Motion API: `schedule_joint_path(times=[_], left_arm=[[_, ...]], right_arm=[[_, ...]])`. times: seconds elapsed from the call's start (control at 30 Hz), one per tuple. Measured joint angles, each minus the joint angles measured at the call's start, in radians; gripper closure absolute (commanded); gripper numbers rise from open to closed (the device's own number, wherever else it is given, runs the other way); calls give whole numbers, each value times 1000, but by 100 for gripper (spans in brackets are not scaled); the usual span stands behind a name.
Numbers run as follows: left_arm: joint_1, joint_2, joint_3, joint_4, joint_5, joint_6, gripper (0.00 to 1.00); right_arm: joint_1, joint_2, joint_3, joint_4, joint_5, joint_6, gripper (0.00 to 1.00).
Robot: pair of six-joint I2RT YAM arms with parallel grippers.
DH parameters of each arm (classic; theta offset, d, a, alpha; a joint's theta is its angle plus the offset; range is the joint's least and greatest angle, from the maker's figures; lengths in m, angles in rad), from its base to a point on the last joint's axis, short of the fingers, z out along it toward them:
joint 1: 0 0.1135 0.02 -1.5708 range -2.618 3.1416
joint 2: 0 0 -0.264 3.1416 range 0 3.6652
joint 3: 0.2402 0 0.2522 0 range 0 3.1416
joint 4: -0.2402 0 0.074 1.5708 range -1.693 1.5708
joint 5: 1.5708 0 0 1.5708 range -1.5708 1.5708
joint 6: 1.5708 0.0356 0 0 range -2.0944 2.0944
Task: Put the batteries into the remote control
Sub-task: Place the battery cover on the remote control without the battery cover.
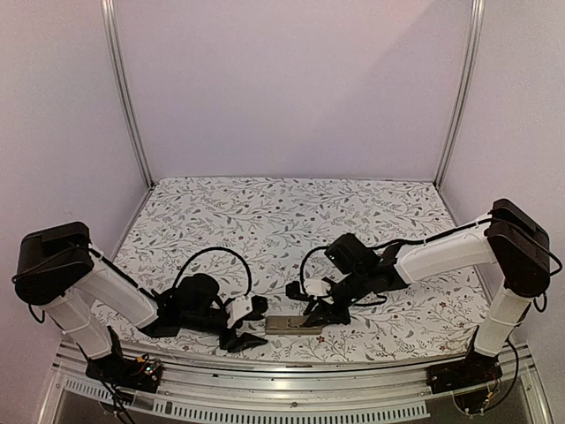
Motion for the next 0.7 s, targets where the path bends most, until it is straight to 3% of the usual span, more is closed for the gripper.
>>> schedule_joint_path(times=[0.7], left_arm=[[2,0,3,2,34,-4,37]], right_arm=[[0,-40,-47,55,-14,72,100]])
